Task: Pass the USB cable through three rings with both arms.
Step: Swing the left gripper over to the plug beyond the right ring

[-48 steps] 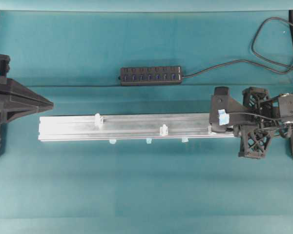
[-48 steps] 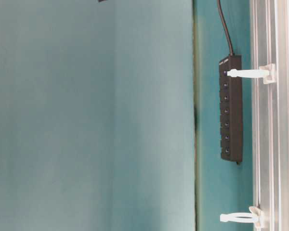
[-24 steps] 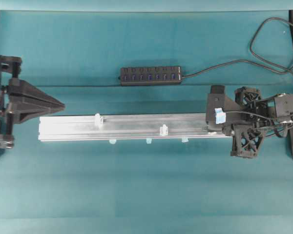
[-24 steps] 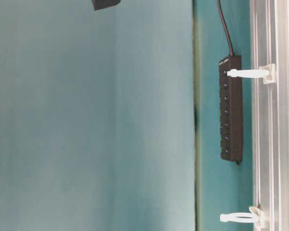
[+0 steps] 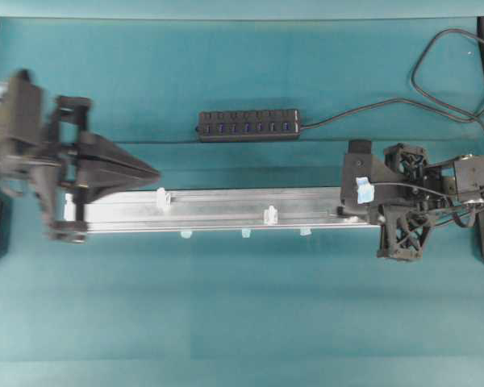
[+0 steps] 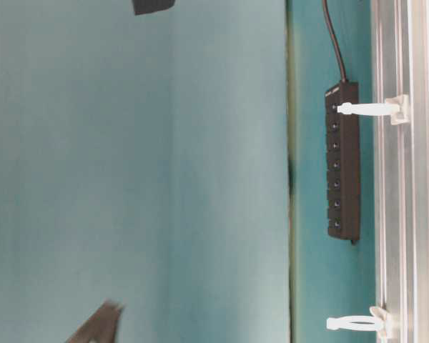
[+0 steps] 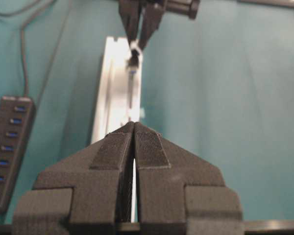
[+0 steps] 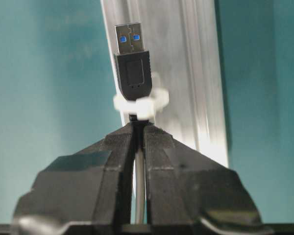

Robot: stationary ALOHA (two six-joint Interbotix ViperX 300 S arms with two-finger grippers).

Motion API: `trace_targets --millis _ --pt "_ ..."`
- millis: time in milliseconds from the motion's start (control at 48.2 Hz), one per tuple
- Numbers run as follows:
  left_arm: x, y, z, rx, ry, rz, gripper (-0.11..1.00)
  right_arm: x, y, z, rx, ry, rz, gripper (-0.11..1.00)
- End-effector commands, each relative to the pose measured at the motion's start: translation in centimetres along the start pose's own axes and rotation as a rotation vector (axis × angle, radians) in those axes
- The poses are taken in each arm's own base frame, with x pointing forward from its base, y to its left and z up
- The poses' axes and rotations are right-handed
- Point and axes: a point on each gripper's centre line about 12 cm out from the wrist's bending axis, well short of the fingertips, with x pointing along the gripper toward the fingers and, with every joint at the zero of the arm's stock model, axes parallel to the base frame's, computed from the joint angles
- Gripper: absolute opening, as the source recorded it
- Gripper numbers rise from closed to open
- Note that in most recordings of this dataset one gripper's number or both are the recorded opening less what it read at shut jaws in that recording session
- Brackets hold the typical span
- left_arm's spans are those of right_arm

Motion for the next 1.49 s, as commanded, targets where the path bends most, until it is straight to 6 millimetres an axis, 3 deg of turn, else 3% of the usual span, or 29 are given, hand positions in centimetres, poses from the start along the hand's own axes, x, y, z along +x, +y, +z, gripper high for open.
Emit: trace_targets --millis 0,643,746,912,995,1286,1472 --pt "1.4 0.0 1.5 -0.004 -0.025 0.001 0.02 -0.1 -0.1 0.4 0.014 -0.026 0.002 -0.08" --pt "8.8 -0.1 1.2 -0.005 -0.011 -0.002 0.03 -0.1 -0.1 -0.1 0.013 -0.038 0.004 -0.08" --pt "9.9 0.0 0.9 -0.006 0.005 0.001 0.21 0.0 -0.1 -0.2 0.015 -0.039 0.005 -0.08" --pt "12.5 0.2 0.0 0.000 0.041 0.005 0.72 -0.1 -0.1 -0.2 0.017 -0.066 0.012 -0.08" --pt "13.9 0.2 -0.3 0.004 0.060 0.006 0.90 -0.2 0.0 -0.2 0.016 -0.081 0.015 -0.08" --pt "18.1 0.5 -2.5 0.002 0.151 0.015 0.86 -0.2 -0.1 0.0 0.017 -0.099 0.018 -0.08" --pt "20.2 0.4 -2.5 0.004 0.150 0.014 0.86 -0.2 0.0 0.0 0.020 -0.099 0.018 -0.08"
